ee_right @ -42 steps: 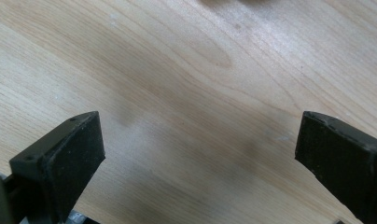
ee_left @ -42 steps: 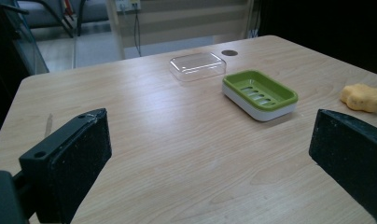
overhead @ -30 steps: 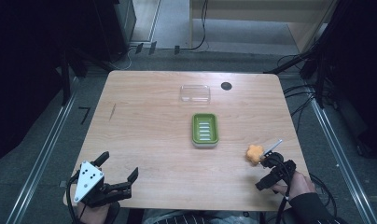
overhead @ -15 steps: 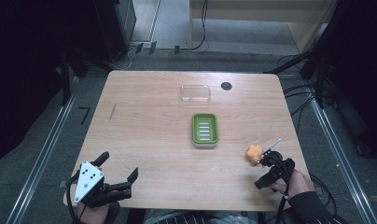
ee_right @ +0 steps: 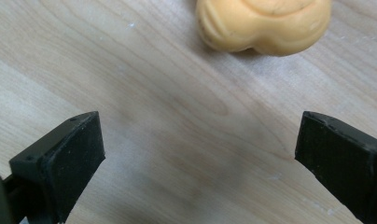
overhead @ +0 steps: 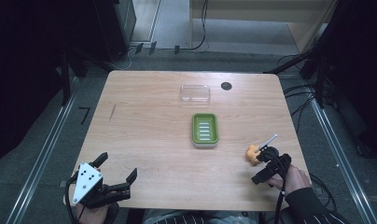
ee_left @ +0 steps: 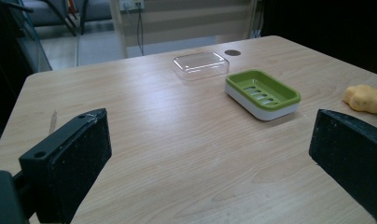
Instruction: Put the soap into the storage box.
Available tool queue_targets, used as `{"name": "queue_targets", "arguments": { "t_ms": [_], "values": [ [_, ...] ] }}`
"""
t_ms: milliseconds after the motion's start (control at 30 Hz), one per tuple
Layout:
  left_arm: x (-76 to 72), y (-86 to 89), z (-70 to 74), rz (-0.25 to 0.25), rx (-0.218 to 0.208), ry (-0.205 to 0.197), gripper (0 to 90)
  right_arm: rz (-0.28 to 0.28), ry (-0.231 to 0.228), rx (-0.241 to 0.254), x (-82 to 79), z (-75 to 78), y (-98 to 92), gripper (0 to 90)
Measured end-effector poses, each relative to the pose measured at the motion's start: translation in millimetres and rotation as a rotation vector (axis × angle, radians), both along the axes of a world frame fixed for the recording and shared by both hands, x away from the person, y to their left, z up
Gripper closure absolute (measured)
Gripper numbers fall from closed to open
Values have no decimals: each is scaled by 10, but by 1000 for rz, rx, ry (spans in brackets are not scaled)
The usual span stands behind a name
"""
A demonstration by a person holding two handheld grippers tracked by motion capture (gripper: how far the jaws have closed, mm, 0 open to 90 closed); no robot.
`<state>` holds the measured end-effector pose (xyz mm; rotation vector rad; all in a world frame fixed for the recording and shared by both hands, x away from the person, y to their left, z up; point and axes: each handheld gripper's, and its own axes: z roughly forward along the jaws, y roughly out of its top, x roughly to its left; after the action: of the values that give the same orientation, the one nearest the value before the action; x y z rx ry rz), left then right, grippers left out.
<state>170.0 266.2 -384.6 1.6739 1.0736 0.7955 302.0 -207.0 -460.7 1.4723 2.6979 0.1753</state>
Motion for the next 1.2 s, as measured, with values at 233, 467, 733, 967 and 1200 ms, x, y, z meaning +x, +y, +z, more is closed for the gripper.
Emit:
{"name": "queue_targets", "arguments": {
  "t_ms": [233, 467, 733, 967, 1200],
  "values": [
    [4, -5, 0, -1, 1, 1, 0, -6, -24, 4, 78, 36, -12, 10],
    [8, -6, -1, -3, 2, 2, 0, -11, -31, 11, 158, 45, -19, 3],
    [11, -8, 0, -3, 7, 5, 0, -19, -42, 31, 239, 54, -12, 0],
    [12, -8, 0, -1, 5, 8, 0, -35, -33, 35, 324, 46, 13, 0],
    [16, -7, -1, -2, 1, 7, 0, -35, -38, 41, 402, 39, 27, 0]
  ]
}}
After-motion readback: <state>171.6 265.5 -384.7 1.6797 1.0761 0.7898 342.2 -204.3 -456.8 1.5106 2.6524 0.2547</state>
